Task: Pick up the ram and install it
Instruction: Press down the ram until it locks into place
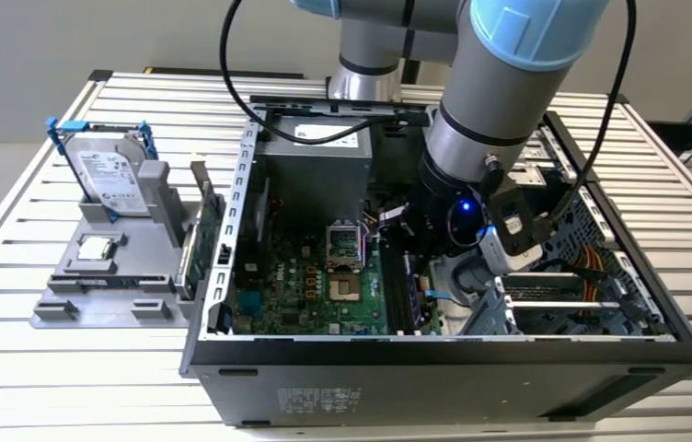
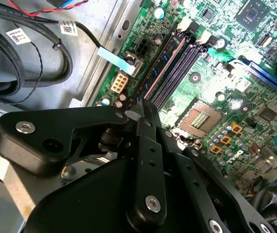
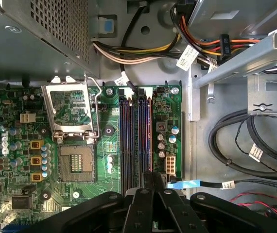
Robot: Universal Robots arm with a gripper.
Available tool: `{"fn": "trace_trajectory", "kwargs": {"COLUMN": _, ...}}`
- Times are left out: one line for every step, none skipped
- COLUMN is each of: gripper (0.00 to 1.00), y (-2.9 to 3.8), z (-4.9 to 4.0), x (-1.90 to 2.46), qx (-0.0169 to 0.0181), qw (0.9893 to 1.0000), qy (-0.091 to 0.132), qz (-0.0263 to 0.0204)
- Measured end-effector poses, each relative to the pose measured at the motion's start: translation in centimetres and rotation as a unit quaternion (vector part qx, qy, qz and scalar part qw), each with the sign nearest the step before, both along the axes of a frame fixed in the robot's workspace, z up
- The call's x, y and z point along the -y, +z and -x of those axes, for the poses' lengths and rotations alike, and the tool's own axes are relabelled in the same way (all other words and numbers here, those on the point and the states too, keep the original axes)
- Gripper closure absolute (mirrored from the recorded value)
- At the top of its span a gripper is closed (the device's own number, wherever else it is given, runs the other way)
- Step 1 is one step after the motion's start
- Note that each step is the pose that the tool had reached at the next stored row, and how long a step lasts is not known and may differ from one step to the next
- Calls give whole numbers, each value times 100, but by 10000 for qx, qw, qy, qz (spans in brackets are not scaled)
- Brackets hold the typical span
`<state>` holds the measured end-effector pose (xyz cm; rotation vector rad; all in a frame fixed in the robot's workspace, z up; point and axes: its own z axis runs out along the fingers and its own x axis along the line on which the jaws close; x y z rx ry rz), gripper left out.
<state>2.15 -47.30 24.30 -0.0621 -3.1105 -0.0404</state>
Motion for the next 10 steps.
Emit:
{"fn": "trace_trajectory", "kwargs": {"gripper": 100, "y": 0, "z": 0, "x": 0, "qx": 0, "qw": 10000, "qy": 0, "qz": 0}}
{"fn": "trace_trajectory", "kwargs": {"gripper": 100, "y": 0, "z": 0, "x": 0, "qx": 0, "qw": 10000, "qy": 0, "qz": 1}}
{"fn": "trace_trajectory", "kwargs": {"gripper": 100, "y": 0, "z": 0, "x": 0, "qx": 0, "qw": 10000, "qy": 0, "qz": 0}}
{"fn": "trace_trajectory", "kwargs": {"gripper": 100, "y": 0, "z": 0, "x": 0, "qx": 0, "qw": 10000, "qy": 0, "qz": 1}}
{"fn": "trace_trajectory", "kwargs": {"gripper": 100, "y": 0, "z": 0, "x": 0, "qx": 0, "qw": 10000, "qy": 0, "qz": 2}}
{"fn": "trace_trajectory", "kwargs": {"gripper": 100, "y": 0, "z": 0, "x": 0, "qx": 0, "qw": 10000, "qy": 0, "qz": 2}}
{"fn": "trace_trajectory", "kwargs": {"gripper": 100, "y": 0, "z": 0, "x": 0, "qx": 0, "qw": 10000, "qy": 0, "qz": 3}}
{"fn": "trace_trajectory", "kwargs": {"gripper": 100, "y": 0, "z": 0, "x": 0, "qx": 0, "qw": 10000, "qy": 9, "qz": 2}}
{"fn": "trace_trajectory", "kwargs": {"gripper": 100, "y": 0, "z": 0, "x": 0, "qx": 0, "qw": 10000, "qy": 37, "qz": 2}}
{"fn": "trace_trajectory", "kwargs": {"gripper": 100, "y": 0, "z": 0, "x": 0, "qx": 0, "qw": 10000, "qy": 88, "qz": 2}}
